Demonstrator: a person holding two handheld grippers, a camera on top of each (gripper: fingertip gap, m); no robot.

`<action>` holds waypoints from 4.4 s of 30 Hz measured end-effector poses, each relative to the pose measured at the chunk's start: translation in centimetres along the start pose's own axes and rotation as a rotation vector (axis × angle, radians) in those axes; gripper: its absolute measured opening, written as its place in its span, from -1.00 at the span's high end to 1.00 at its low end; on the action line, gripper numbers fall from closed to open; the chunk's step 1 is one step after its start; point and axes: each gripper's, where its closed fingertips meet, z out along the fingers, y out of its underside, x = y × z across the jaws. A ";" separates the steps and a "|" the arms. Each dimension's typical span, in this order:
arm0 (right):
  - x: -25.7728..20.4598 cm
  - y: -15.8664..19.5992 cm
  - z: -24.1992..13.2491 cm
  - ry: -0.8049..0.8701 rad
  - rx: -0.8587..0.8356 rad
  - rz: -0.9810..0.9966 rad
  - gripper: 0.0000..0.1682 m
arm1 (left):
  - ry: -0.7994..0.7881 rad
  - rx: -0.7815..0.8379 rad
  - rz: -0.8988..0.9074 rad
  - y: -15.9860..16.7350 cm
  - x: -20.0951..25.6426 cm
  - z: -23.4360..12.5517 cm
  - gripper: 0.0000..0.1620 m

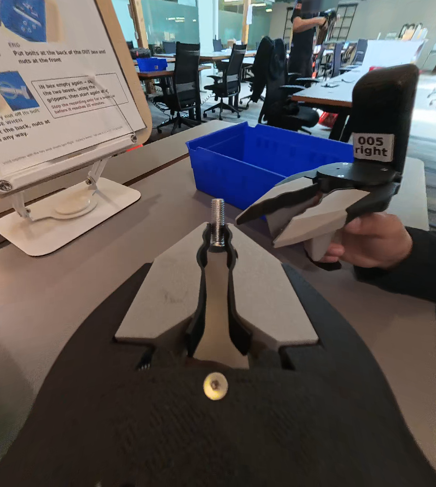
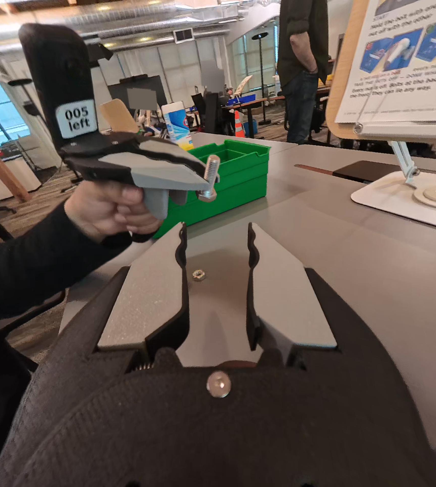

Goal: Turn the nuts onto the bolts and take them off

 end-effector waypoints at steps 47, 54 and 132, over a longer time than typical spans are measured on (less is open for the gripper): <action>2.4 0.7 4.1 -0.039 -0.057 0.099 0.92 | 0.026 0.055 -0.040 4.0 -0.8 2.4 0.92; 3.3 1.7 4.3 0.045 -0.126 0.030 0.93 | 0.041 -0.016 -0.076 5.3 -0.7 3.0 0.79; -2.8 11.6 6.8 -0.096 -0.660 -0.239 0.83 | -0.174 0.044 -0.234 4.4 -7.5 0.3 0.68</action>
